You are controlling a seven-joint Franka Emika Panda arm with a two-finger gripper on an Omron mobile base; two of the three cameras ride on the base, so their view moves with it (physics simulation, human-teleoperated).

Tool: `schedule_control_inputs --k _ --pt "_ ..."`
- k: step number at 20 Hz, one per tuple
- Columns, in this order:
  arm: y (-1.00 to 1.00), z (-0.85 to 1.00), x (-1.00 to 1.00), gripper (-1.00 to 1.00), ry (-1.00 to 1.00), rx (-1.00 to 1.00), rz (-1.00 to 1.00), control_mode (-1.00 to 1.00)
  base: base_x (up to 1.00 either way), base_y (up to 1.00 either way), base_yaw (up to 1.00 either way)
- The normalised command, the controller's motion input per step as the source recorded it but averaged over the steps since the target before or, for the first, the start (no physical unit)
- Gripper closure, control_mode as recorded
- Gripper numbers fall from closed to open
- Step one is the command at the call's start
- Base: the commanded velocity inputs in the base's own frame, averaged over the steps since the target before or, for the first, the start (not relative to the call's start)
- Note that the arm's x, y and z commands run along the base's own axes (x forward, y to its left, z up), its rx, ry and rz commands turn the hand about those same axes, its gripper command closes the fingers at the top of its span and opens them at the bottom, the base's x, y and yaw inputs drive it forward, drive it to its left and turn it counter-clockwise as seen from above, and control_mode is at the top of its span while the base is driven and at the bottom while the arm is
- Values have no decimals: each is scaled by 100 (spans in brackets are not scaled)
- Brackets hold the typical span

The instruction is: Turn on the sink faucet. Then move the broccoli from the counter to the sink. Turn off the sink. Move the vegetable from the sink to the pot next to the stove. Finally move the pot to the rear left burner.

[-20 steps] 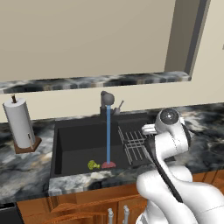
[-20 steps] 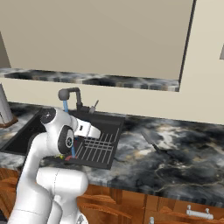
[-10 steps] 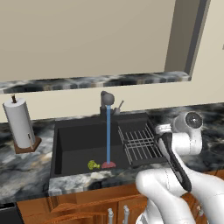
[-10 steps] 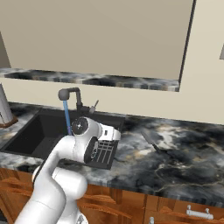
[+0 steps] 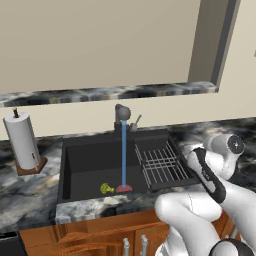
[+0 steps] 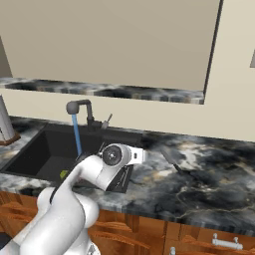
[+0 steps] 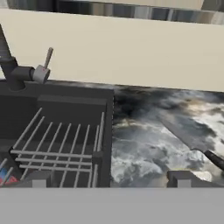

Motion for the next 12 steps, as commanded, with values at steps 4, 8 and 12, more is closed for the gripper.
schedule_control_inputs --k 4,8,12 --pt "-19 0 35 -100 -14 3 21 -100 0 0 0" --pt "-13 5 32 -100 -16 1 22 -100 0 0 0" --pt "-5 26 28 -100 -13 0 21 -100 0 0 0"
